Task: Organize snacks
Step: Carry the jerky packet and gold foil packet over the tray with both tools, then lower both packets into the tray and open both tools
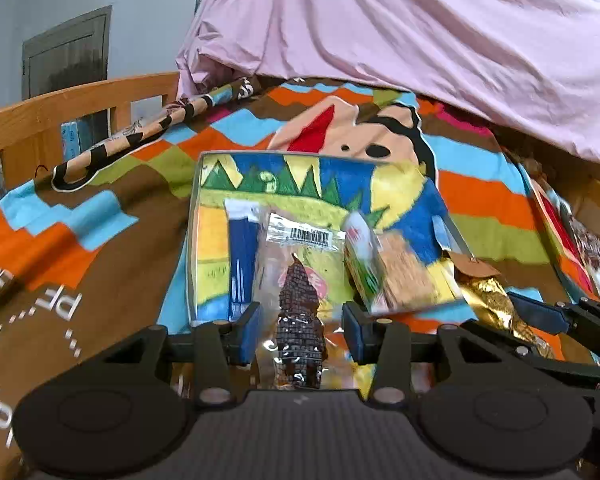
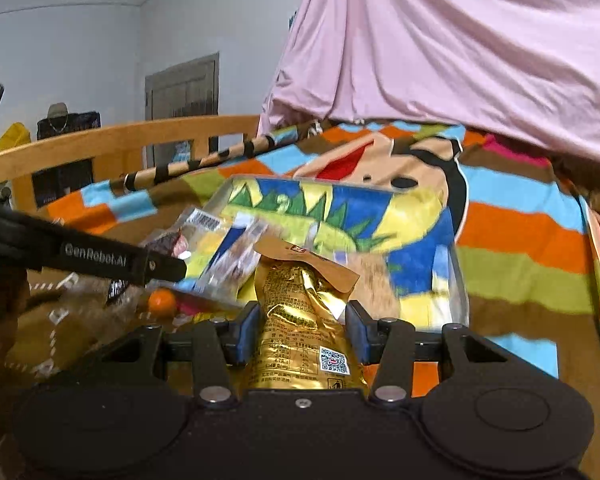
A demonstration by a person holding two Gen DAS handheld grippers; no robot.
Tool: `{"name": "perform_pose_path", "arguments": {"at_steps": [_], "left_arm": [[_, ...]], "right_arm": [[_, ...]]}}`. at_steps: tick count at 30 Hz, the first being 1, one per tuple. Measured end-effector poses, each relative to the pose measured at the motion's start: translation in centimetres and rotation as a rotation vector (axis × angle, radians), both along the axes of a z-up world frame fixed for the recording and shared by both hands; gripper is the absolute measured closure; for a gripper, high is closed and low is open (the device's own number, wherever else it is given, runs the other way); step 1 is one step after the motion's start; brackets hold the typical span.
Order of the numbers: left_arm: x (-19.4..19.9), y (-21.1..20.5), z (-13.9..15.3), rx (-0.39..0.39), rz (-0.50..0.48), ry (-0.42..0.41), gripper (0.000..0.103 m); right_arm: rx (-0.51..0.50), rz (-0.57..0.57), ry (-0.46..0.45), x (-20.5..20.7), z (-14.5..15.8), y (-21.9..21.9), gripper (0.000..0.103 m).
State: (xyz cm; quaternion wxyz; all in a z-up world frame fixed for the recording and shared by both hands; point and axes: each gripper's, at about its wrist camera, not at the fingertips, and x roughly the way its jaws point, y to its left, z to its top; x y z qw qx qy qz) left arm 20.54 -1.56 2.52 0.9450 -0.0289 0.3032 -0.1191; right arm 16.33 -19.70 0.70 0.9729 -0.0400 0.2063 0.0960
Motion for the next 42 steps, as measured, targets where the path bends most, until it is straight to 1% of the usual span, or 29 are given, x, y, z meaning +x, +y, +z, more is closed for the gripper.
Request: {"name": "perform_pose_path", "arguments": {"at_steps": [3, 7, 10, 16, 20, 24, 29, 33, 42], "left_arm": [[2.0, 0.0, 0.0, -0.007, 0.003, -0.014, 0.056], [4.7, -0.5, -0.1, 0.003, -0.011, -0.043, 0.056], [6.6, -1.0, -0.3, -0.009, -0.011, -0.059, 0.056], [10.4, -2.2, -1.3, -0.049, -0.001, -0.073, 0.056], [12.5, -3.1, -2.4, -0.062, 0.014, -0.066, 0.056], [13.4, -3.9, -3.5, -0.048, 0.013, -0.059, 0.056], [13.9, -4.8, -4.6, -0.025, 0.009, -0.041, 0.056], [13.8, -5.6, -4.9, 0.006, -0.001, -0.054, 0.056], [13.8, -6.1, -5.0, 0.022, -0.003, -0.058, 0.056]], "right_arm": [[0.0, -0.011, -0.018, 2.3, 0.3, -0.2, 0.055], [-0.01, -0.039, -0.044, 5.4, 0.5, -0.7, 0.055], [-0.012, -0.063, -0.054, 7.6, 0.5, -1.2, 0.055], [-0.05, -0.091, -0.054, 11.5, -0.1, -1.7, 0.055], [-0.072, -0.116, -0.044, 13.8, -0.5, -2.1, 0.055], [-0.074, -0.154, -0.016, 15.3, -1.4, -3.2, 0.055], [-0.077, -0.177, 0.011, 16.0, -2.5, -4.1, 0.055], [-0.076, -0.18, 0.029, 16.3, -3.2, -4.3, 0.055], [-0.058, -0.202, 0.055, 16.8, -3.9, -4.7, 0.054]]}}
